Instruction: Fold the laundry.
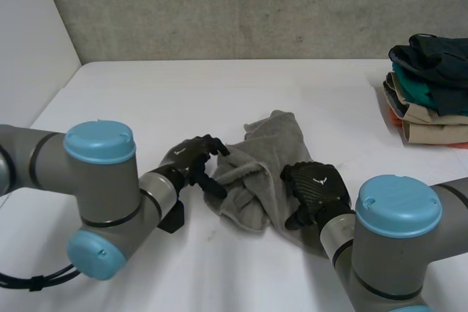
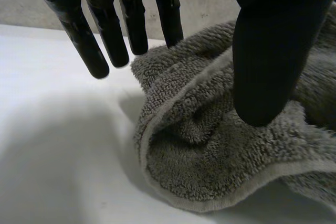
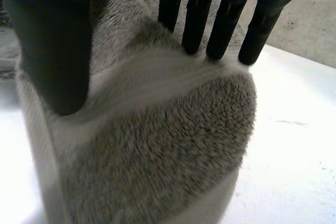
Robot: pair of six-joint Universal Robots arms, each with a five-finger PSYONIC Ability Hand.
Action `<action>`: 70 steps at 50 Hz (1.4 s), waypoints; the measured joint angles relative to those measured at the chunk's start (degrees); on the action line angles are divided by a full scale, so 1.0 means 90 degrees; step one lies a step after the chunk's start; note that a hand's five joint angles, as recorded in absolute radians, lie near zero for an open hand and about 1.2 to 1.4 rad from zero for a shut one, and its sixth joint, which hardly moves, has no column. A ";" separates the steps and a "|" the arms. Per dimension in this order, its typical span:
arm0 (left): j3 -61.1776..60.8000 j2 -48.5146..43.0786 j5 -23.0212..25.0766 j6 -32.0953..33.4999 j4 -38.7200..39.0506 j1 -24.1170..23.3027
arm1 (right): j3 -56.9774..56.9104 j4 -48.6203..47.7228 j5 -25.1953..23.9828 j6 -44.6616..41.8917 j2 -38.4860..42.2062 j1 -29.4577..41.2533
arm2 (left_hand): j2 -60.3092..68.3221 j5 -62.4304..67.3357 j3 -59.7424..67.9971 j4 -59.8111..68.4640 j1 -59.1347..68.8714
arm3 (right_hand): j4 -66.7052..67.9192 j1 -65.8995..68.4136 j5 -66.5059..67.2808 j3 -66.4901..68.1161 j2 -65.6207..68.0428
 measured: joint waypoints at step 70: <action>-0.1432 0.1548 -0.0731 0.0671 -0.0409 0.0432 | -0.1855 0.0743 -0.0994 -0.2494 0.0095 -0.1423 | -0.0161 -0.0194 -0.0110 -0.0213 -0.0182 | 0.3656 0.3120 0.3519 0.3585 0.3489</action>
